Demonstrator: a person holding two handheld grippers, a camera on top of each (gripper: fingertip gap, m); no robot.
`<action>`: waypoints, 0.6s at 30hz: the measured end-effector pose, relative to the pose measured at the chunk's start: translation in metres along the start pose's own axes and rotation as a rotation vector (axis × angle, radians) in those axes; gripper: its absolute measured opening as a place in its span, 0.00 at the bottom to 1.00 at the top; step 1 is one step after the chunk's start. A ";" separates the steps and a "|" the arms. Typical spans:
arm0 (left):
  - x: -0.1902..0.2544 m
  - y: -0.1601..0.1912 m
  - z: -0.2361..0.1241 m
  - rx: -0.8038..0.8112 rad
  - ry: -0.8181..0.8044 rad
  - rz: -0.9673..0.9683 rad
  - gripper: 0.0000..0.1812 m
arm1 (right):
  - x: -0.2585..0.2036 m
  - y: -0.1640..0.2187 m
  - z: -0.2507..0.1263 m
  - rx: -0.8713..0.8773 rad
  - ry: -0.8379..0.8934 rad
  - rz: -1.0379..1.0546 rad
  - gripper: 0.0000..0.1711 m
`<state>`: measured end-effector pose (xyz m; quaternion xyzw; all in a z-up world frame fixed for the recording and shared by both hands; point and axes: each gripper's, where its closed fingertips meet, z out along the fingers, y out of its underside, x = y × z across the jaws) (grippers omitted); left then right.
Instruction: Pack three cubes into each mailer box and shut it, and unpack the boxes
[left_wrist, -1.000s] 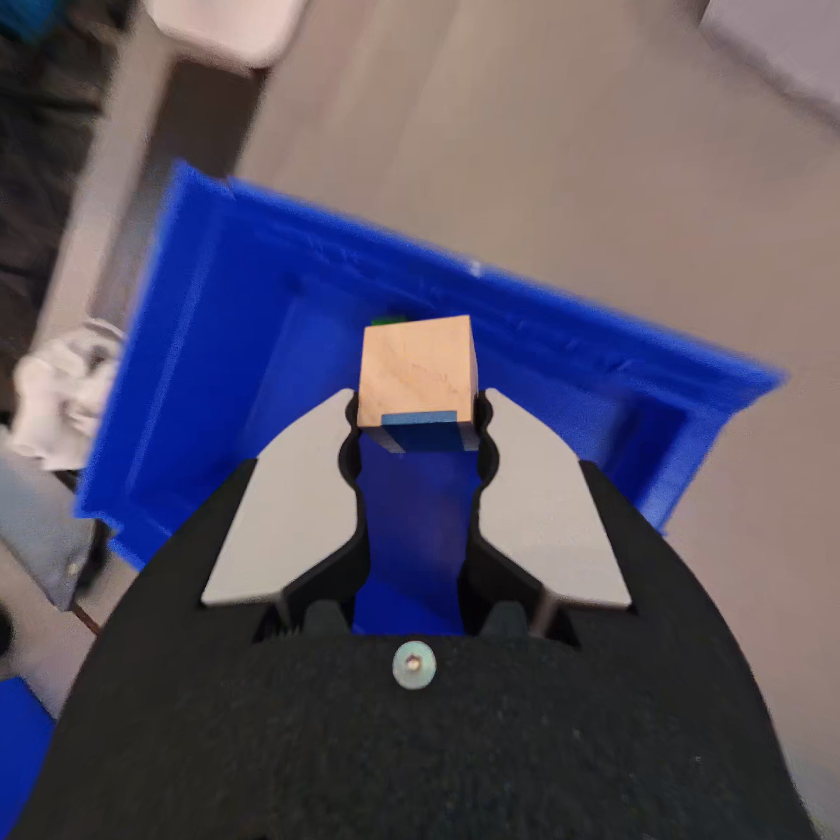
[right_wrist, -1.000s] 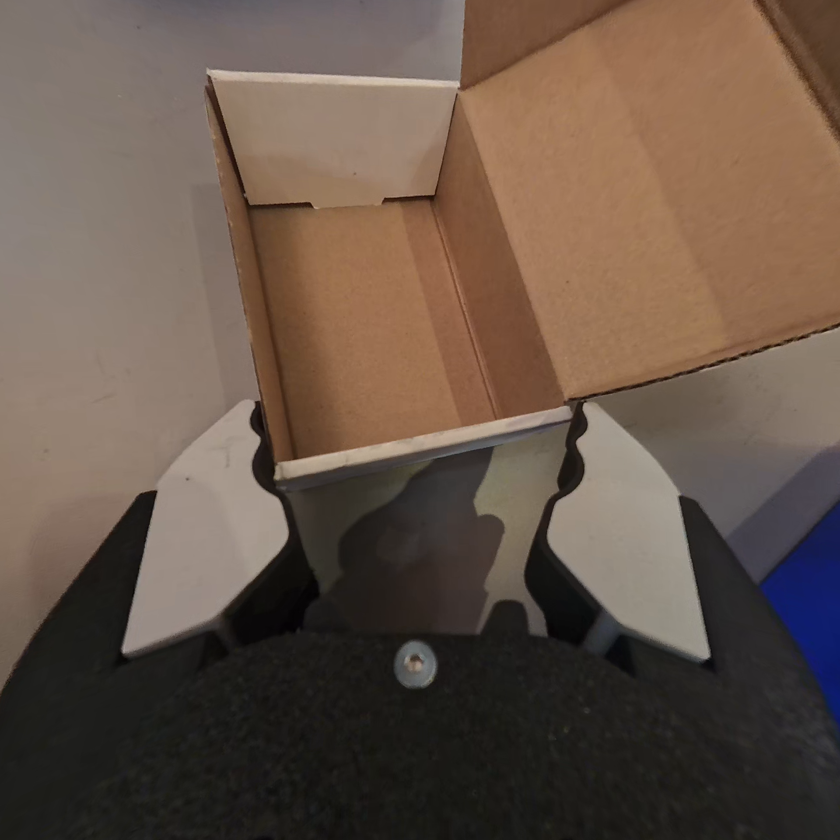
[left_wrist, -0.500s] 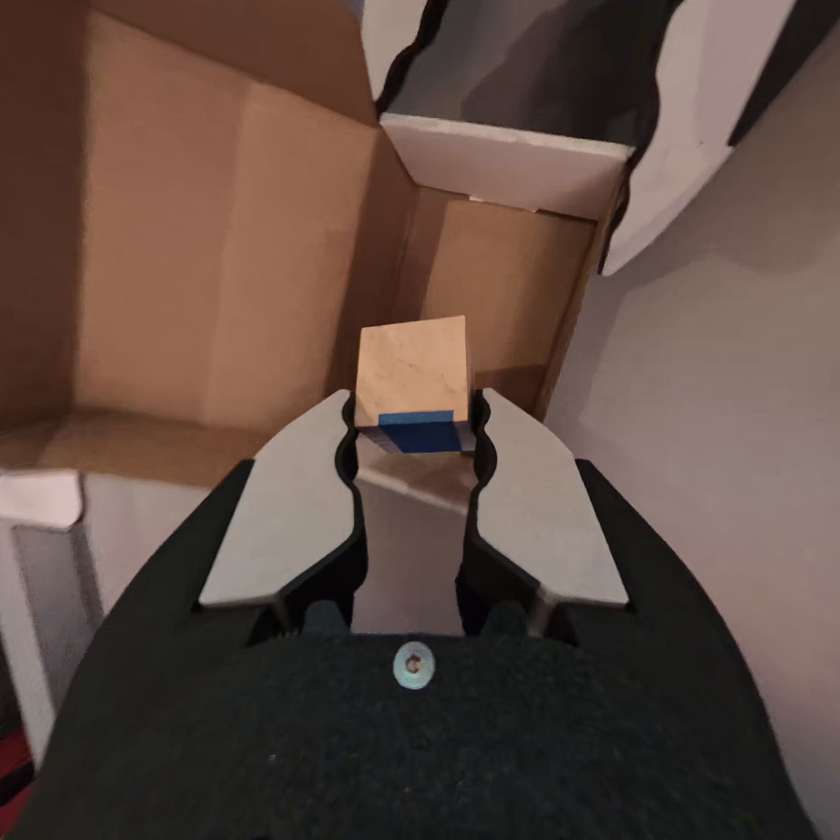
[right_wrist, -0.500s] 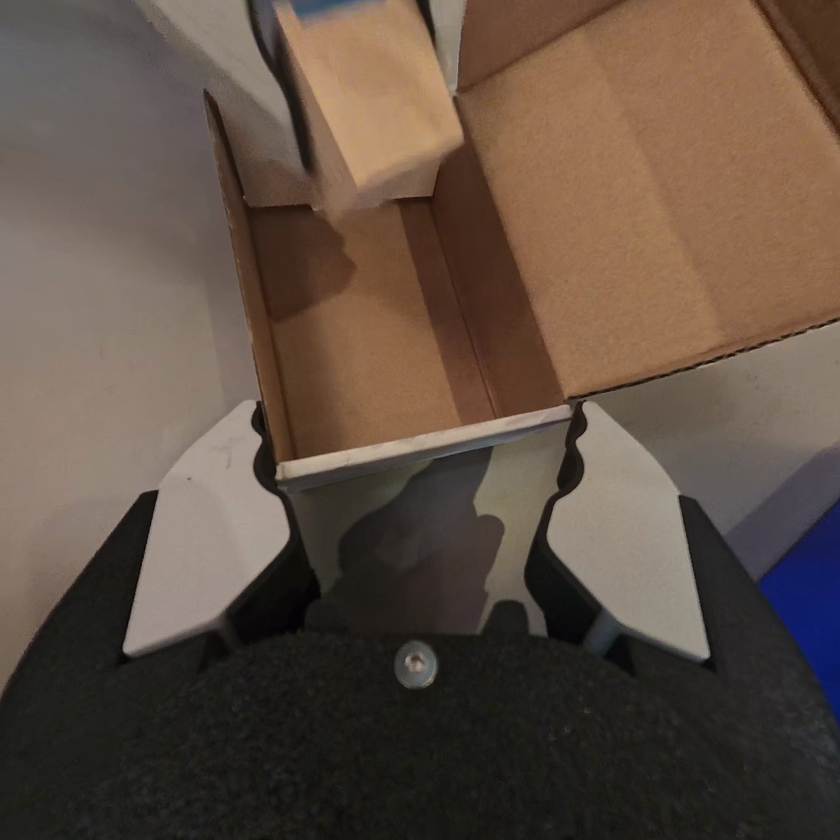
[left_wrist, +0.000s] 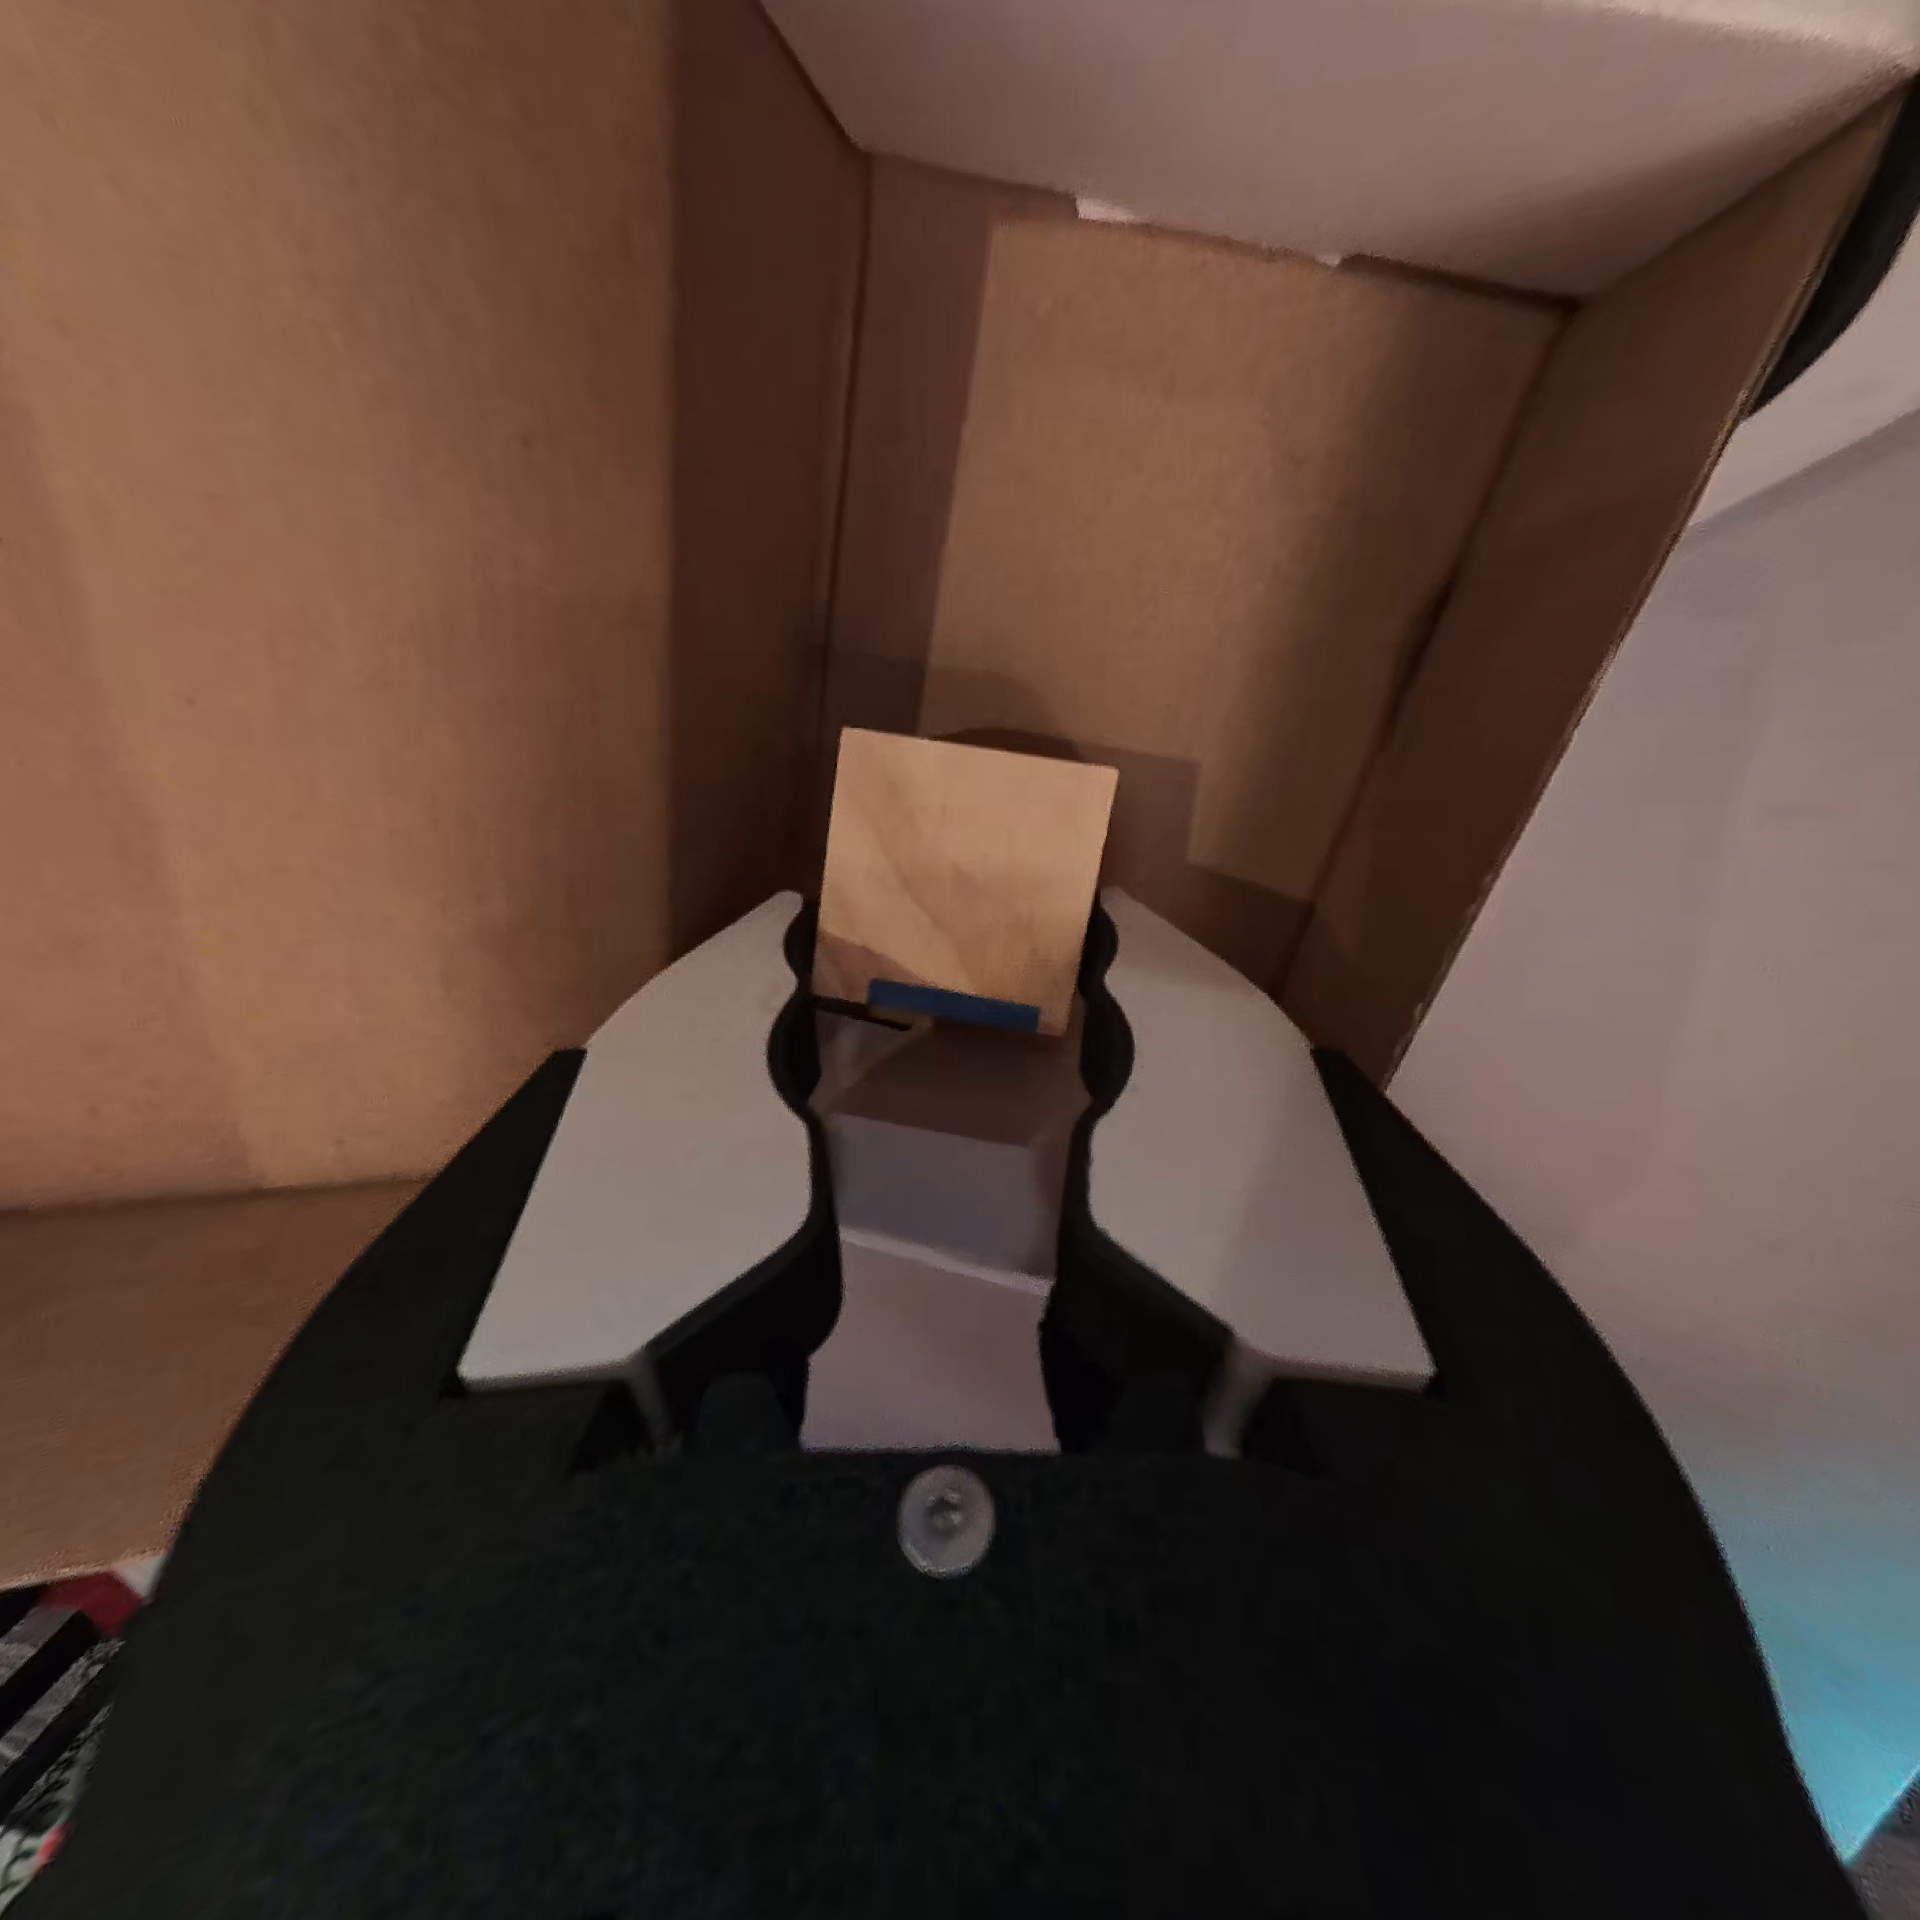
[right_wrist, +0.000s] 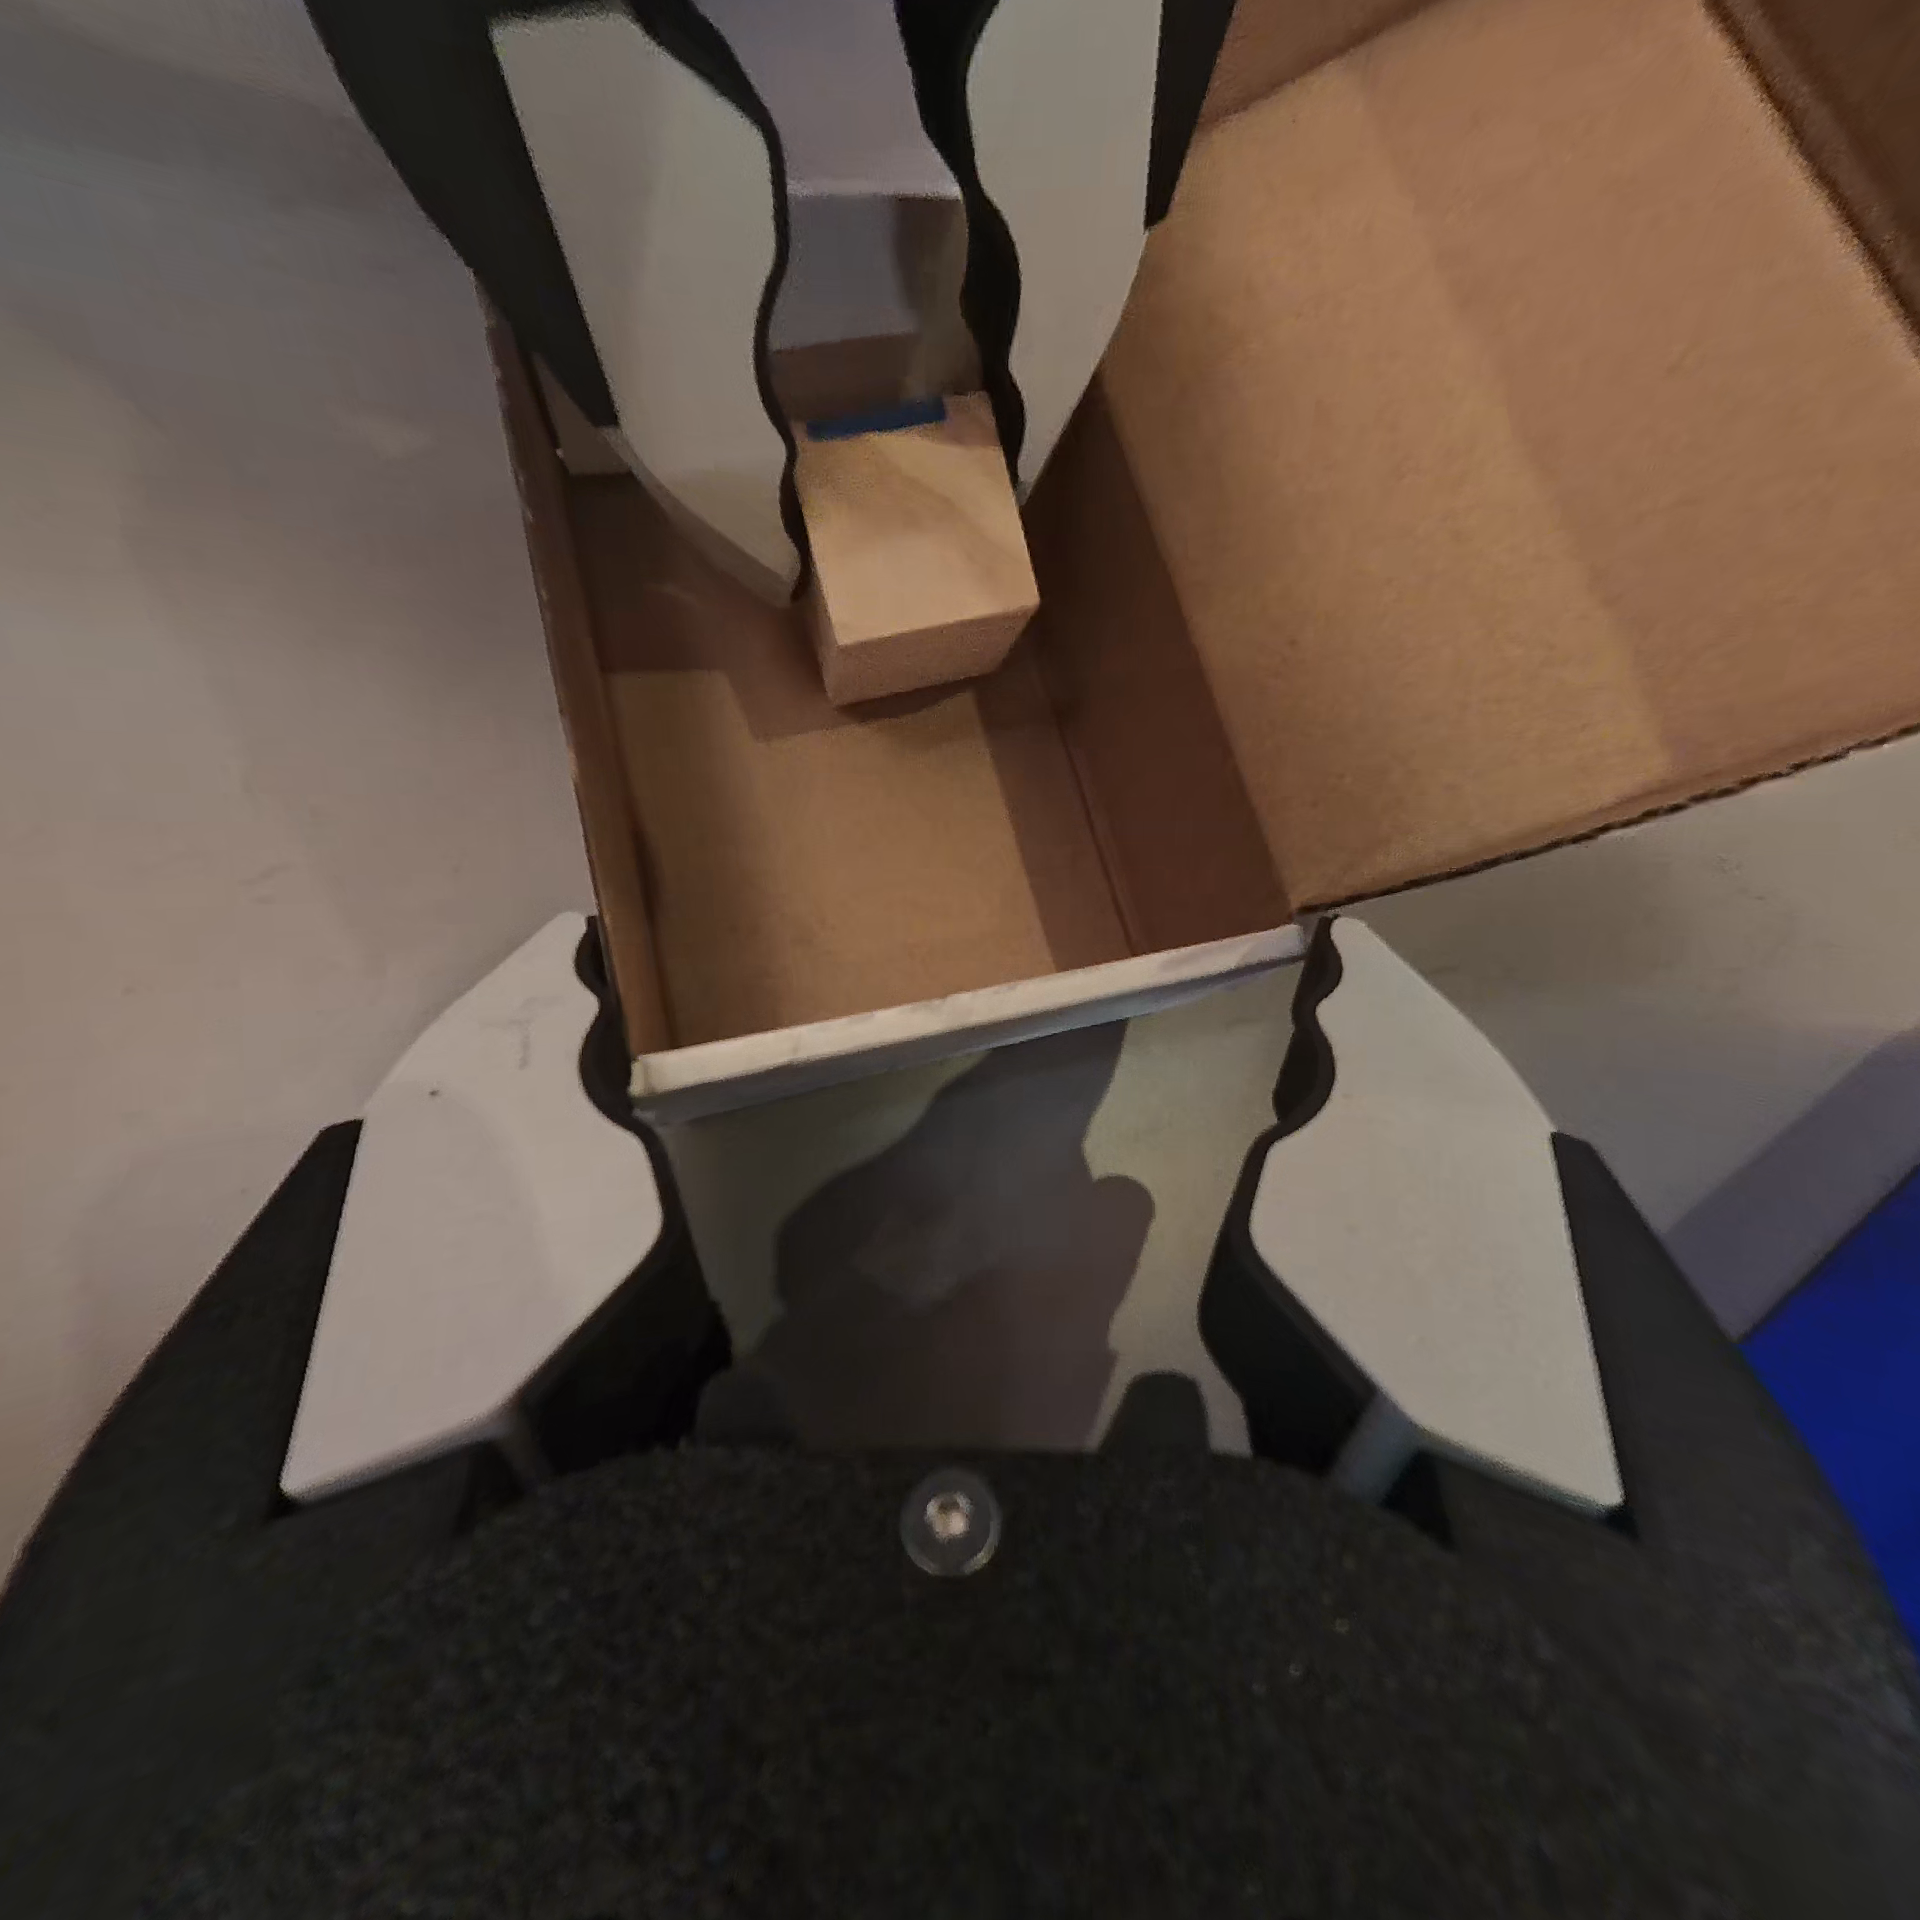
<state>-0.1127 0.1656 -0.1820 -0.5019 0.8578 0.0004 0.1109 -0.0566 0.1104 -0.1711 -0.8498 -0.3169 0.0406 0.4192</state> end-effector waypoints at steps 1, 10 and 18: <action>0.000 0.001 0.000 0.005 0.000 -0.004 0.26 | 0.000 0.000 0.000 0.000 0.000 -0.002 0.71; -0.010 0.007 -0.042 0.255 -0.023 -0.134 0.29 | -0.002 -0.001 0.001 -0.007 -0.004 -0.006 0.71; -0.063 0.136 -0.180 0.599 -0.285 -0.510 0.24 | -0.001 -0.001 0.001 -0.001 -0.015 0.001 0.71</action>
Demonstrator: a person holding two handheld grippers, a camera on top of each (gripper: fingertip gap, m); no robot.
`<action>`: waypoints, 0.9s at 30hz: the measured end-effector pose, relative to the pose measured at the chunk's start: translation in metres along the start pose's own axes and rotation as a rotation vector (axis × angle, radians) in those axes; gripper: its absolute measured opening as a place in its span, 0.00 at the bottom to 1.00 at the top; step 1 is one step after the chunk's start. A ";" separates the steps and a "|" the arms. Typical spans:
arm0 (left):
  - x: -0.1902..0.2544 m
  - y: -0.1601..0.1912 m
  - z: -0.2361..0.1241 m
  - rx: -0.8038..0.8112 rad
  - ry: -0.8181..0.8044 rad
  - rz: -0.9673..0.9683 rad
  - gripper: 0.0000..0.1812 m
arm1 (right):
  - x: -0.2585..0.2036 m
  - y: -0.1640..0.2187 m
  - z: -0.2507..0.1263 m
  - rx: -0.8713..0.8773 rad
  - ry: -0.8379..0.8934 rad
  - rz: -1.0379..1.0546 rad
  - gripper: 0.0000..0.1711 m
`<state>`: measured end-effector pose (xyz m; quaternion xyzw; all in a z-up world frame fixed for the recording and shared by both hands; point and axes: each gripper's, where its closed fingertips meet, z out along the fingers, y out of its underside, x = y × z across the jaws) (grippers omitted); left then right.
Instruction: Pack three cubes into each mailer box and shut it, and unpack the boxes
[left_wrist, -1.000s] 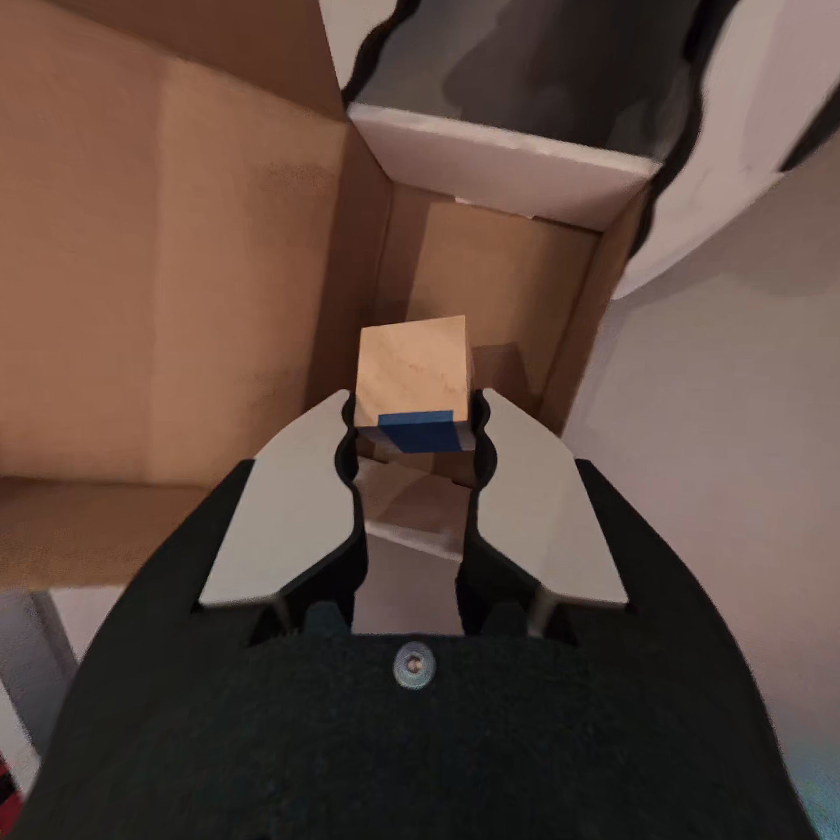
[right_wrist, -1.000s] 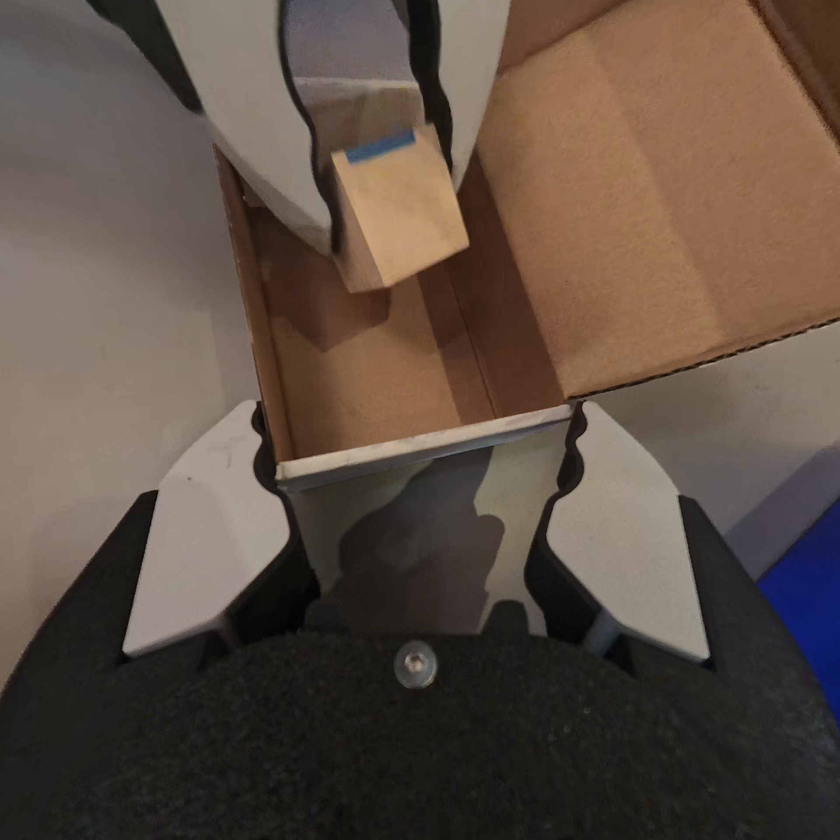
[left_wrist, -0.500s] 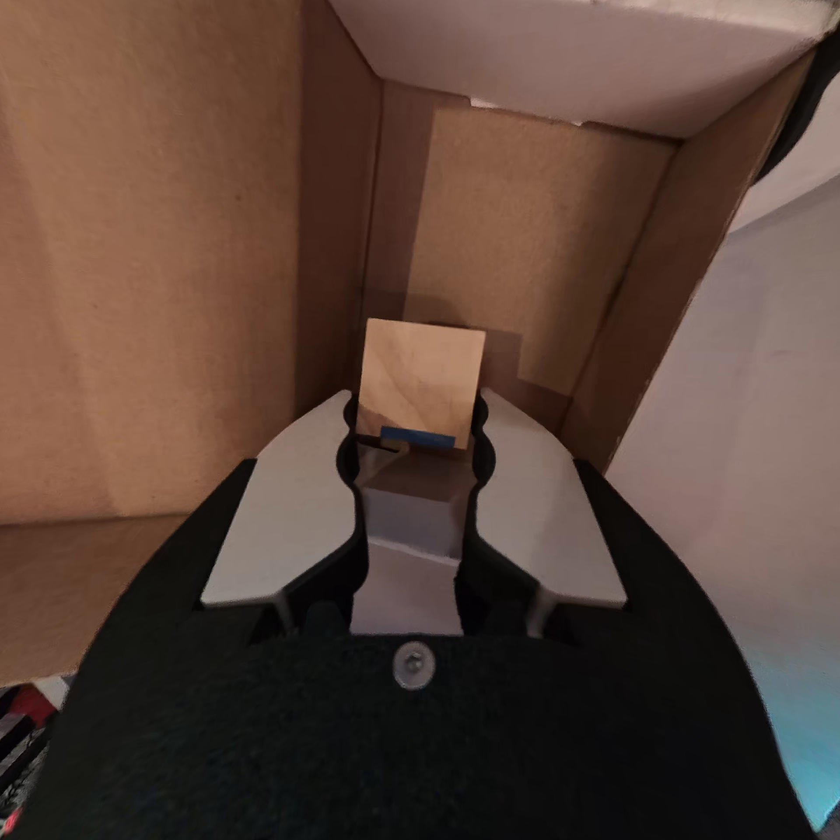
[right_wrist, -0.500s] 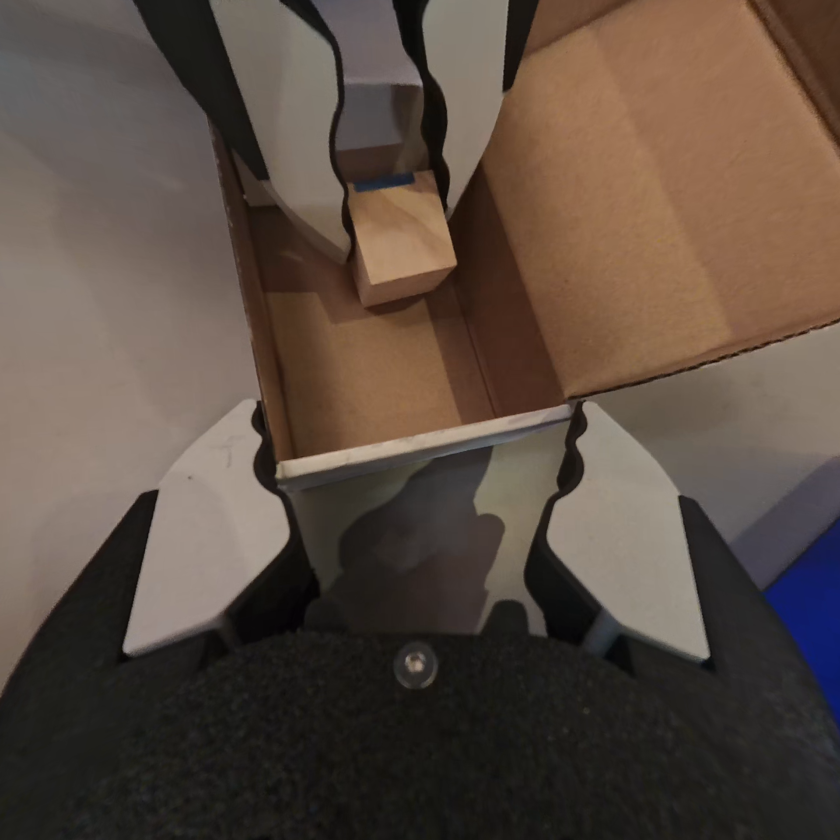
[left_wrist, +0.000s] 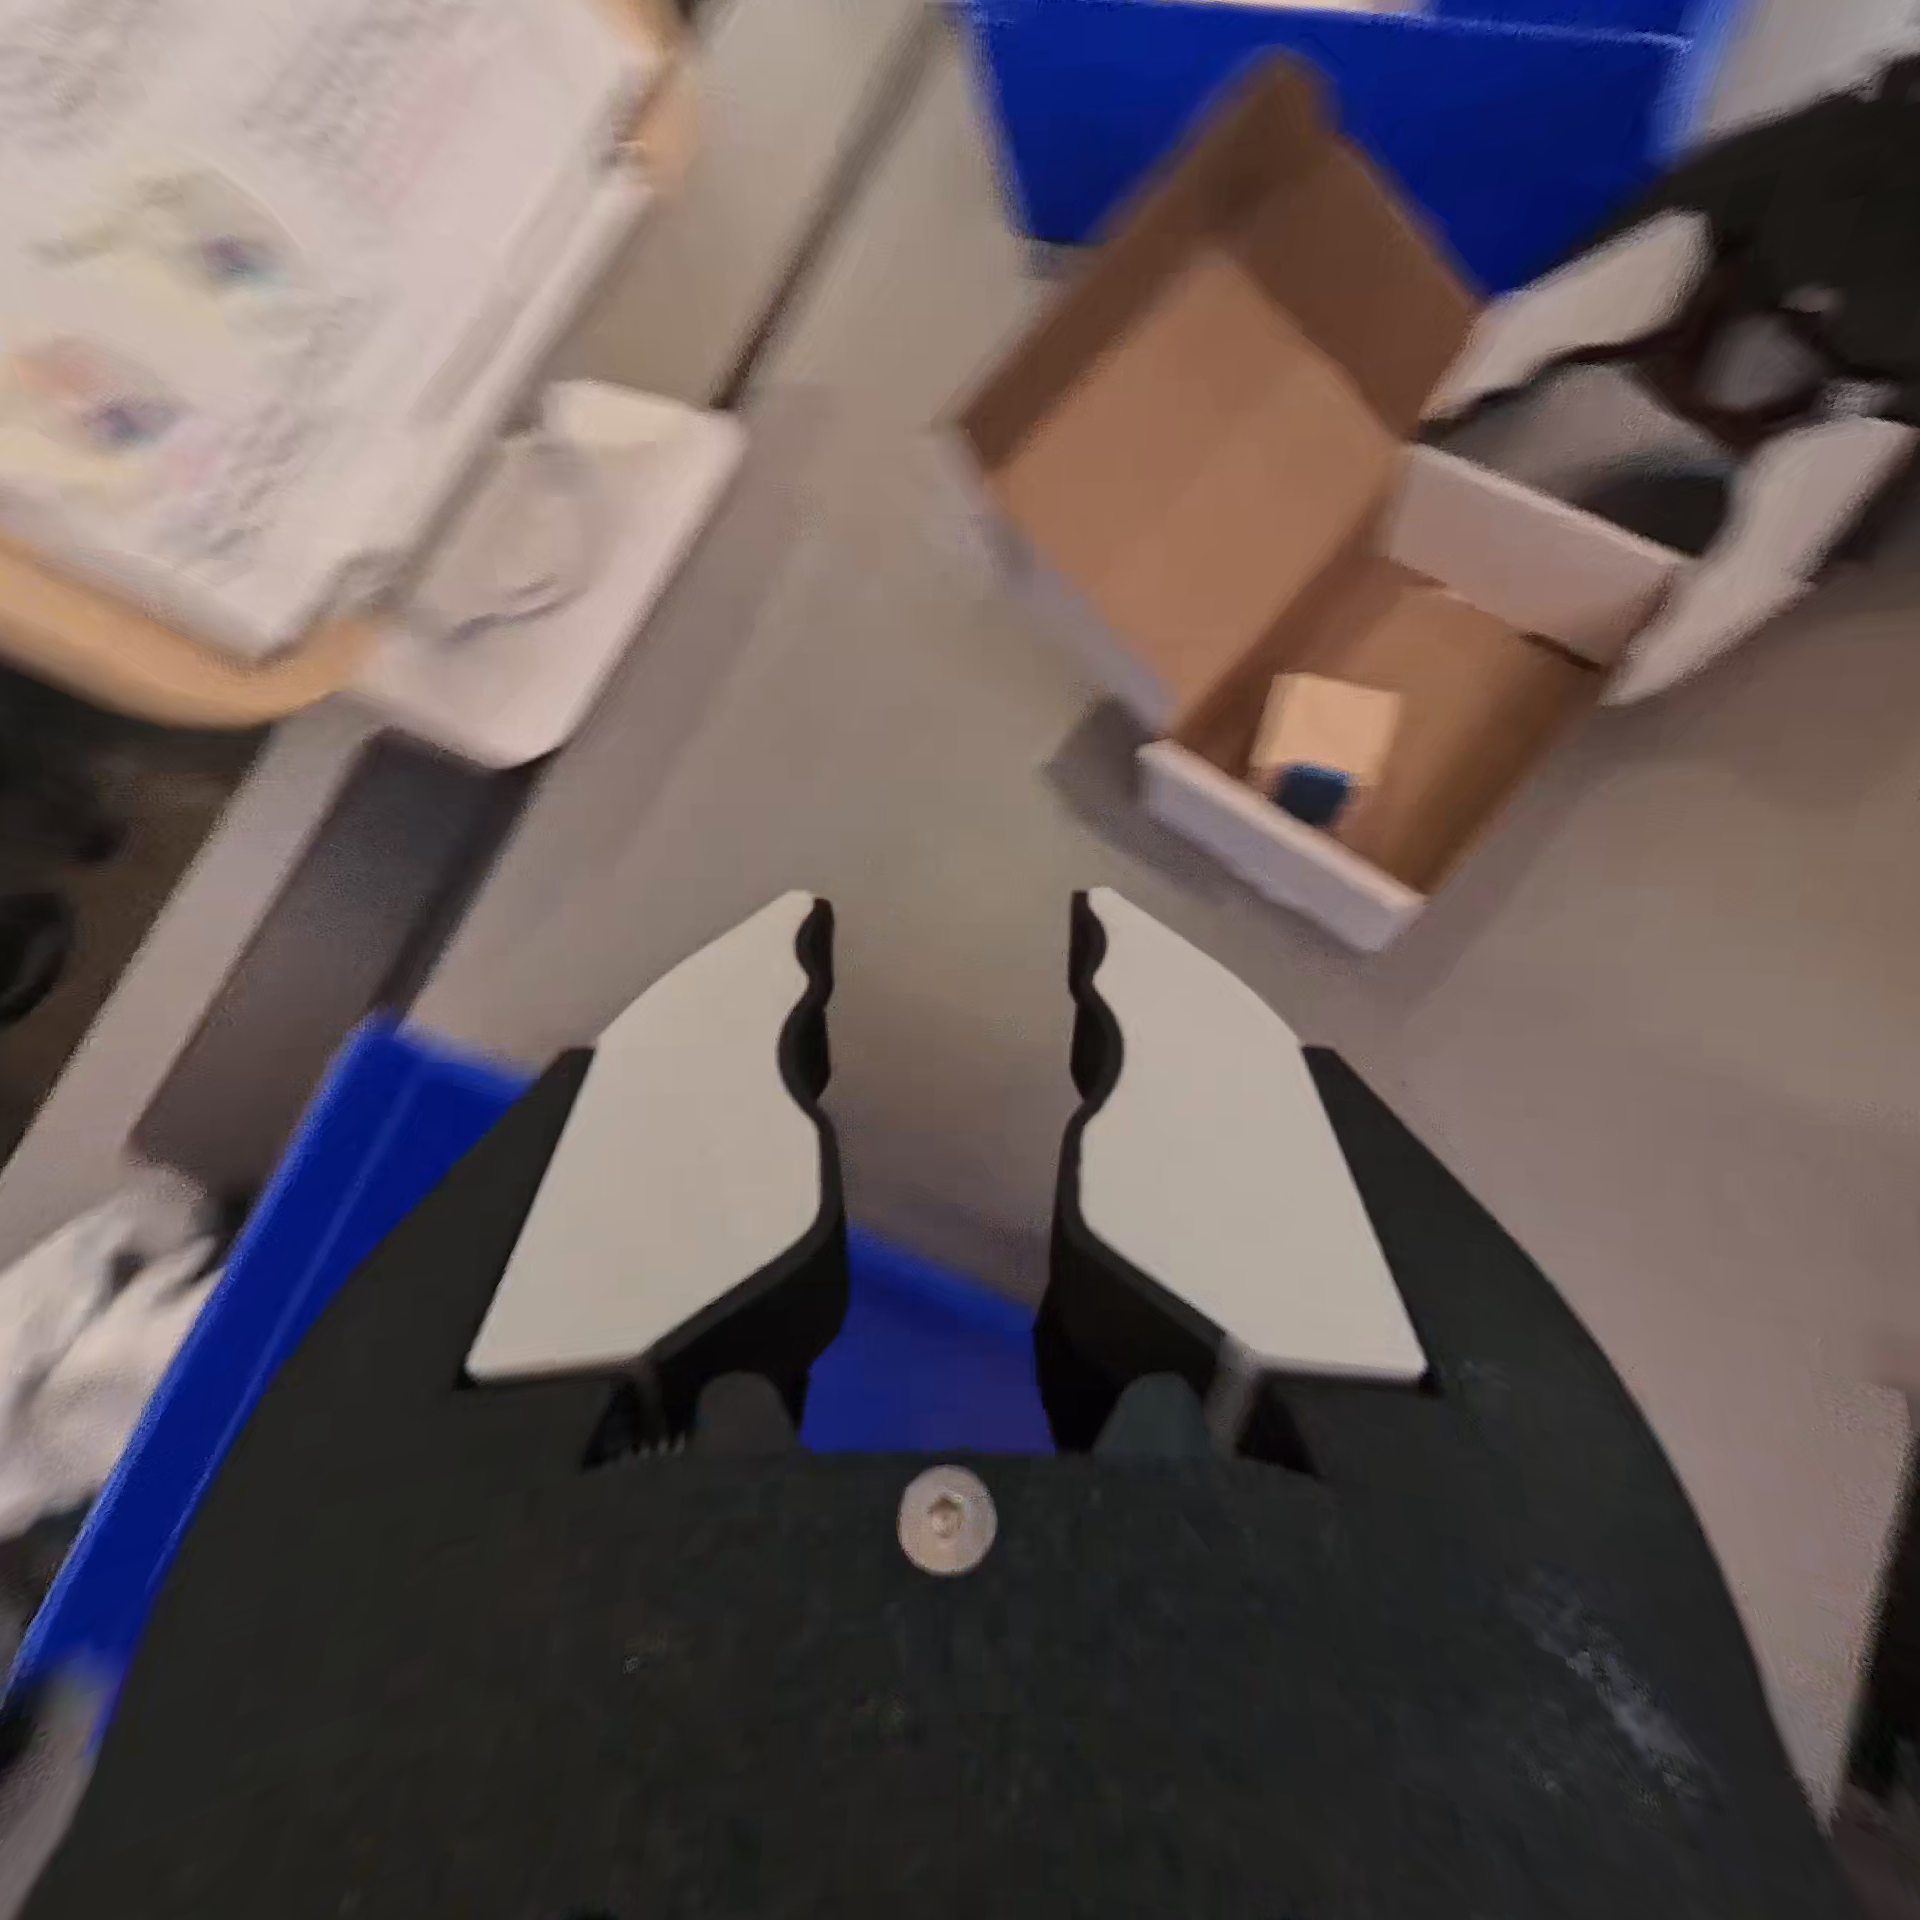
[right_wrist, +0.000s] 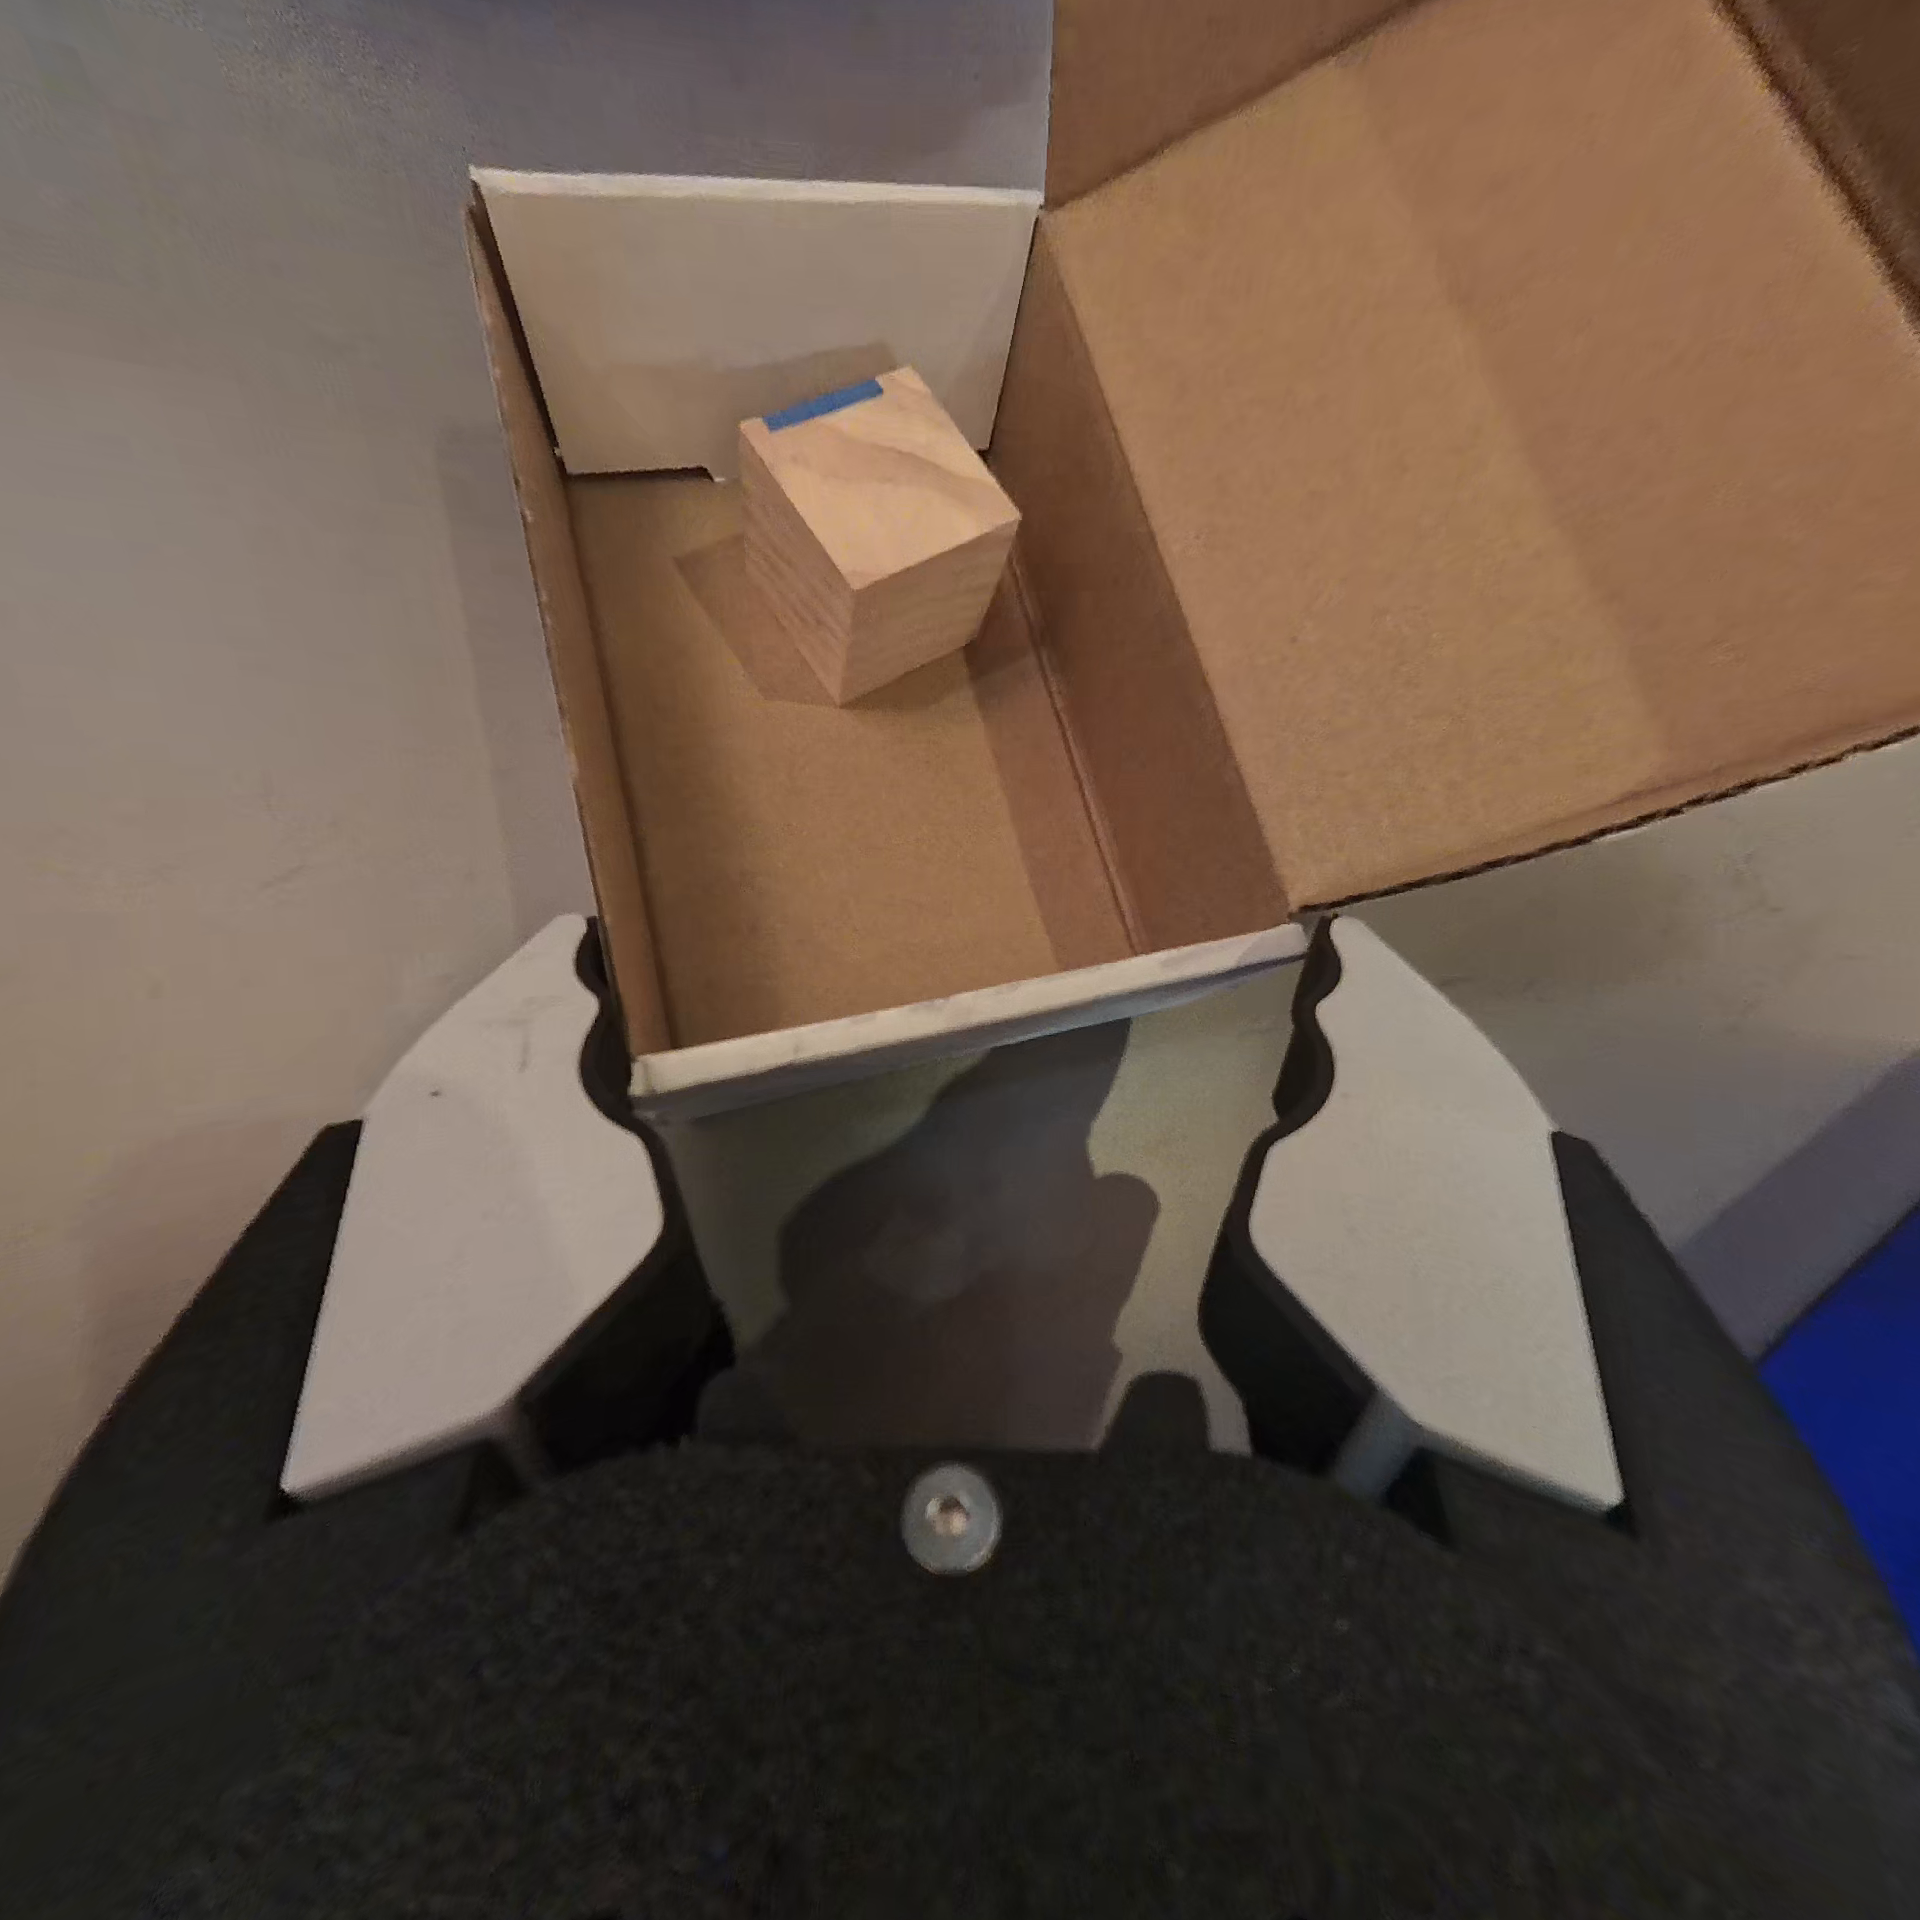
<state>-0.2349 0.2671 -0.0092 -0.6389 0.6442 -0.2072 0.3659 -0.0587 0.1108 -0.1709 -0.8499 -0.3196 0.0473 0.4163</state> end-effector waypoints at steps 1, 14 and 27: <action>-0.026 0.016 -0.015 -0.005 -0.070 -0.054 0.23 | 0.000 0.000 0.000 -0.001 -0.003 0.006 0.71; -0.080 0.190 0.068 -0.386 -0.083 -0.072 0.30 | -0.002 0.001 -0.001 -0.027 0.039 -0.009 0.71; -0.094 0.141 0.016 -0.229 -0.190 -0.210 0.16 | -0.005 0.002 -0.002 -0.034 0.041 -0.009 0.71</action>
